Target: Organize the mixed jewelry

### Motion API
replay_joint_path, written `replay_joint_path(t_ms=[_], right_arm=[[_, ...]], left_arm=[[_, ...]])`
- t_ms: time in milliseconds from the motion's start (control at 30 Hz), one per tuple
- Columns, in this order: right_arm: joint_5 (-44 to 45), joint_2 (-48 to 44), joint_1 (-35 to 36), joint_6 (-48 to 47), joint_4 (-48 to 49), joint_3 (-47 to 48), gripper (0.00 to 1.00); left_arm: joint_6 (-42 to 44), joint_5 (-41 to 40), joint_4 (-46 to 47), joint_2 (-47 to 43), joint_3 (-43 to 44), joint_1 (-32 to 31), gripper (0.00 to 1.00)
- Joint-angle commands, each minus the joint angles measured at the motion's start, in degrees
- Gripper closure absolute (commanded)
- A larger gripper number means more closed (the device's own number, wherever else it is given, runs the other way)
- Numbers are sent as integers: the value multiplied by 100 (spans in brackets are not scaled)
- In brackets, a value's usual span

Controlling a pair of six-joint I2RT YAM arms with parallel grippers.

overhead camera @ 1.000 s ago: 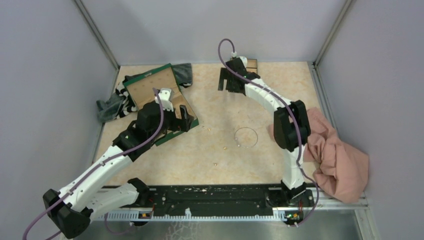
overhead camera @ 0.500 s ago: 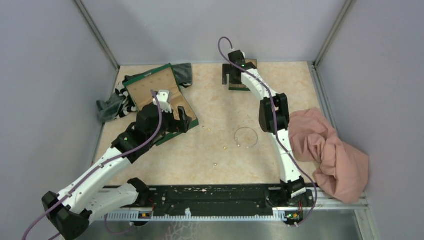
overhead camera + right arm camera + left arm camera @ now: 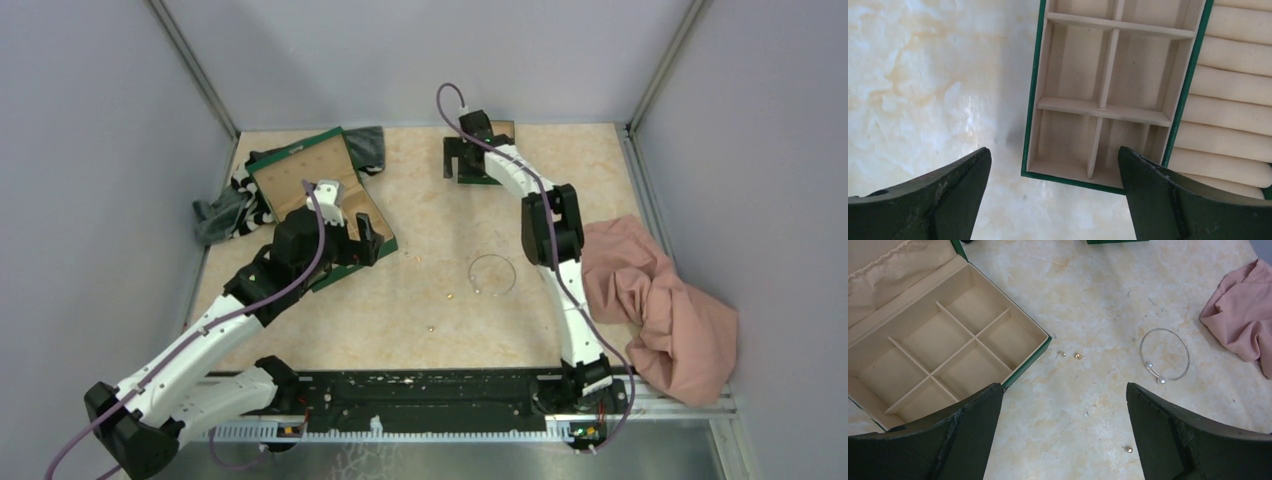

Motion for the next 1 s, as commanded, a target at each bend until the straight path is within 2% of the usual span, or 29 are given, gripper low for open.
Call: replay_joint_path(t_ms=[0, 200, 300, 400, 500, 667, 767, 867, 967], right_arm=[[-601, -963, -9, 226, 321, -1444, 3], [-1189, -2402, 95, 661, 748, -3350, 3], [-1580, -3048, 191, 1011, 1172, -4598, 3], [-1767, -3447, 371, 1167, 1327, -5303, 2], [-1616, -3800, 546, 1019, 1277, -5512, 2], [-432, -4814, 570, 731, 1181, -5396, 2], [-29, -5308, 570, 564, 1241, -5453, 3], [-385, -5722, 647, -6, 1357, -5726, 6], [-285, -5926, 1121, -399, 1171, -5963, 10]], left_arm=[[7, 37, 107, 0, -61, -7, 1], [33, 32, 173, 41, -42, -7, 1], [70, 4, 272, 58, -18, -6, 1], [95, 44, 405, 143, -59, -6, 1], [80, 130, 411, 280, -26, -11, 1], [38, 203, 450, 363, -29, -7, 1], [-5, 147, 449, 338, -42, -6, 1], [-36, 91, 41, 494, 193, -6, 1], [-50, -83, -400, 727, 463, 22, 1]])
